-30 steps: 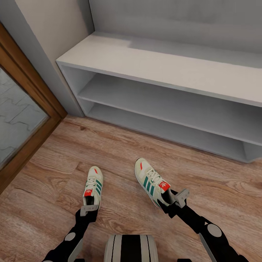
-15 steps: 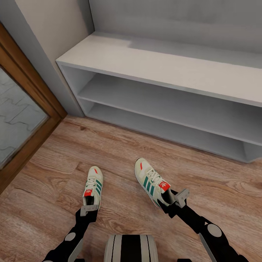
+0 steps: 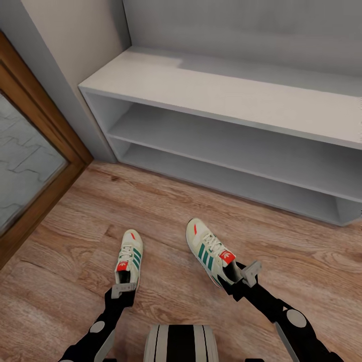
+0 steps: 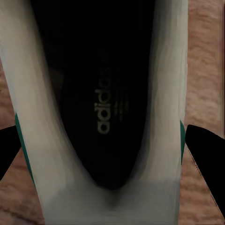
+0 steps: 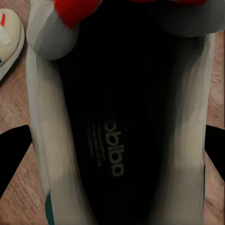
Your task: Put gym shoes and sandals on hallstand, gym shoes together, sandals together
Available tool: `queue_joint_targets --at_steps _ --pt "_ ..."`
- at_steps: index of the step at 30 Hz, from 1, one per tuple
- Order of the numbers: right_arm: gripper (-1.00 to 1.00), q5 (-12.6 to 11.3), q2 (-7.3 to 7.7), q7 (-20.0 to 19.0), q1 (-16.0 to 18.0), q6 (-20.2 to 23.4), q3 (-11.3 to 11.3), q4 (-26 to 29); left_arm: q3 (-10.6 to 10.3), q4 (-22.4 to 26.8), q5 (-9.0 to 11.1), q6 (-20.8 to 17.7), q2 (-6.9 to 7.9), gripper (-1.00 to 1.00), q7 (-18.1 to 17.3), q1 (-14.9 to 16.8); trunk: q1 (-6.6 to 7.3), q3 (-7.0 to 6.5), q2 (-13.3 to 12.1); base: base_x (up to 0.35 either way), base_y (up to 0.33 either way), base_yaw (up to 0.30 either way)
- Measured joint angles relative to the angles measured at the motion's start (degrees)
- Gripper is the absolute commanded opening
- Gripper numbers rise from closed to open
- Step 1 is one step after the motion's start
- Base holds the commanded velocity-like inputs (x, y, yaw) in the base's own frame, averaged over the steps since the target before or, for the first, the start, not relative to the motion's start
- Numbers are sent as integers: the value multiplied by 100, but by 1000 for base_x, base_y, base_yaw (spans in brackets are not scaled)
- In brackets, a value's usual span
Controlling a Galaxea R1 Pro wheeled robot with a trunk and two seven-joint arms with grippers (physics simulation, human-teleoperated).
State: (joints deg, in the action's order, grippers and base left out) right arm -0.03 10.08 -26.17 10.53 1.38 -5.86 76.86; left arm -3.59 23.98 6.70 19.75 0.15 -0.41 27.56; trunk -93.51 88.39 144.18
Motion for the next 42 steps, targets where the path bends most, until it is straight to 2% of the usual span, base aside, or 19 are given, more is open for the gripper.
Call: queue_joint_targets --at_steps 21,34,36,37,39,40,42 --pt "-100 9 2 7 0 -9 0 -12 17 85 -1 -9 17 -100 -3 1 54 -466 -28 0 0 0" --pt "-100 24 21 9 0 -18 10 -40 8 204 -29 -13 92 -100 -11 -33 88 -754 -46 0 0 0" --pt "-100 31 31 16 -2 -19 124 -86 8 208 -26 -10 93 -100 -11 -73 93 -798 -48 0 0 -46" --pt "-100 40 21 27 -9 -48 515 -530 20 185 -27 -7 121 -100 -2 -217 95 -825 -50 0 0 -102" --pt "-100 37 15 24 -9 -68 579 -793 15 198 -33 -3 120 -100 -3 -300 100 -885 -52 0 0 -111" --pt "-100 13 4 37 -53 -383 594 -1326 14 212 -22 26 123 -100 3 -507 103 -915 -53 0 0 -117" --pt "-100 42 -3 39 -78 -947 596 -1925 17 204 -17 273 125 -100 9 -660 108 -975 -56 0 0 -116"
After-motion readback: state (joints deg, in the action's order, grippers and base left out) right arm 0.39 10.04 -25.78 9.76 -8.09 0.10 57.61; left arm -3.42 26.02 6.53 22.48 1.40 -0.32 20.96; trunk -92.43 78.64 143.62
